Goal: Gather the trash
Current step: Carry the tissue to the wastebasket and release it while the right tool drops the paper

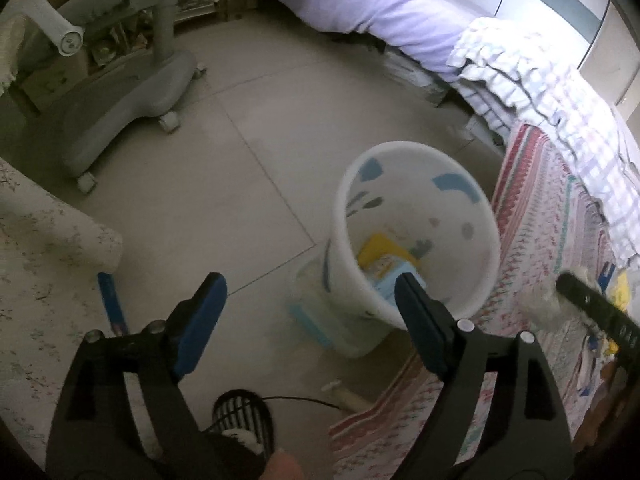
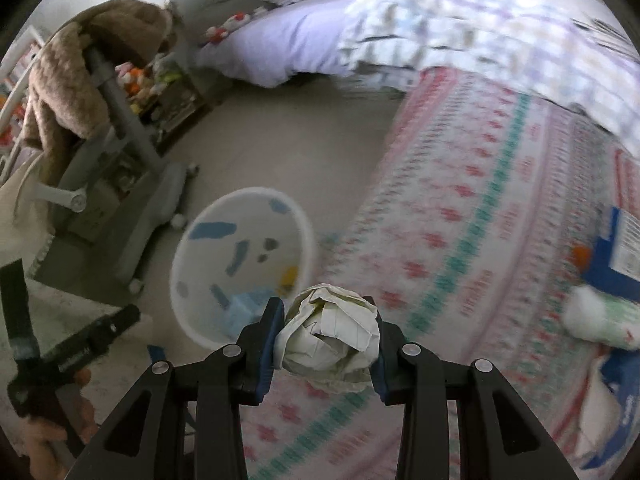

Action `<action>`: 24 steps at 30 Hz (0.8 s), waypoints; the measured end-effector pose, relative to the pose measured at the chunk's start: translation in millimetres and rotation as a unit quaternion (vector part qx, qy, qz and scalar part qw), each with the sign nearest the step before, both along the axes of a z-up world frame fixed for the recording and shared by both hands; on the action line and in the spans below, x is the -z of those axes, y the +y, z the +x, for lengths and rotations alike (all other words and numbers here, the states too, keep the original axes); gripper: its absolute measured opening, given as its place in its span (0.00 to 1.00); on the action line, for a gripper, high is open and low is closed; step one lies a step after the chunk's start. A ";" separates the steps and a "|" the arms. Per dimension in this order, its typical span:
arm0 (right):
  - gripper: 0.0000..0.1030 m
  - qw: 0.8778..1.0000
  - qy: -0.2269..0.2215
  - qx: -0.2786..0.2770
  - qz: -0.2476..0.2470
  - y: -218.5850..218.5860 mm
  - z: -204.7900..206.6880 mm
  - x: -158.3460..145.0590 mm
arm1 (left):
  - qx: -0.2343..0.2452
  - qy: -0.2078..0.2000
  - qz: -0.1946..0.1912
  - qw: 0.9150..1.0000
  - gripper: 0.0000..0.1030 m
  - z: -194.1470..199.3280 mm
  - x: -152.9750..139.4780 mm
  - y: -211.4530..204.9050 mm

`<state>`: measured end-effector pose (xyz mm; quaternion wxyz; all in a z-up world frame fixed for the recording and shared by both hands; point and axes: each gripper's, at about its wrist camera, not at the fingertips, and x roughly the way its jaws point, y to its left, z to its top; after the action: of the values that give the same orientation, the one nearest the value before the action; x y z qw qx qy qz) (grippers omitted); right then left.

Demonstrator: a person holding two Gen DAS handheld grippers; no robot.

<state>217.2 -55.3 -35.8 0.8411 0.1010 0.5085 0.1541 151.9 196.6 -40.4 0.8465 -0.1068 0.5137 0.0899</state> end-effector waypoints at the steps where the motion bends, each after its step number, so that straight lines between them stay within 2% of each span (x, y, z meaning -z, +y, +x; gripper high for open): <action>1: 0.38 1.000 -0.003 -0.005 0.004 8.1 3.8 0.5 | 0.003 0.001 0.004 1.000 0.84 -0.3 0.1 0.7; 8: 0.40 1.000 -0.012 -0.020 0.012 45.7 23.6 5.5 | 0.024 -0.015 0.049 0.998 0.85 -2.6 -8.6 1.0; 11: 0.42 1.000 -0.019 -0.018 0.017 52.6 29.7 6.4 | 0.028 -0.024 0.055 0.998 0.85 -3.1 -11.8 1.9; 13: 0.50 0.999 -0.018 -0.015 0.027 53.4 33.8 7.3 | 0.029 -0.028 0.057 0.998 0.85 -3.6 -13.5 2.1; 15: 0.72 0.999 -0.018 -0.003 0.031 51.0 36.1 5.9 | 0.031 -0.029 0.057 0.997 0.85 -3.7 -14.4 2.0; 20: 0.75 0.999 -0.019 0.016 0.027 34.8 32.8 -2.2 | 0.036 -0.035 0.054 0.997 0.86 -5.8 -17.8 -2.8; 23: 0.75 0.999 -0.021 0.021 0.018 16.8 24.9 -7.7 | 0.043 -0.040 0.060 0.996 0.96 -6.6 -20.3 -11.3; 24: 0.75 0.999 -0.022 0.023 0.015 9.1 21.6 -9.3 | 0.047 -0.043 0.062 0.996 0.96 -7.1 -21.0 -14.5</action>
<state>238.9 -46.2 -26.5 0.8540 0.1223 0.4847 0.1445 144.7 182.2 -19.4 0.8760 -0.0335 0.4748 0.0777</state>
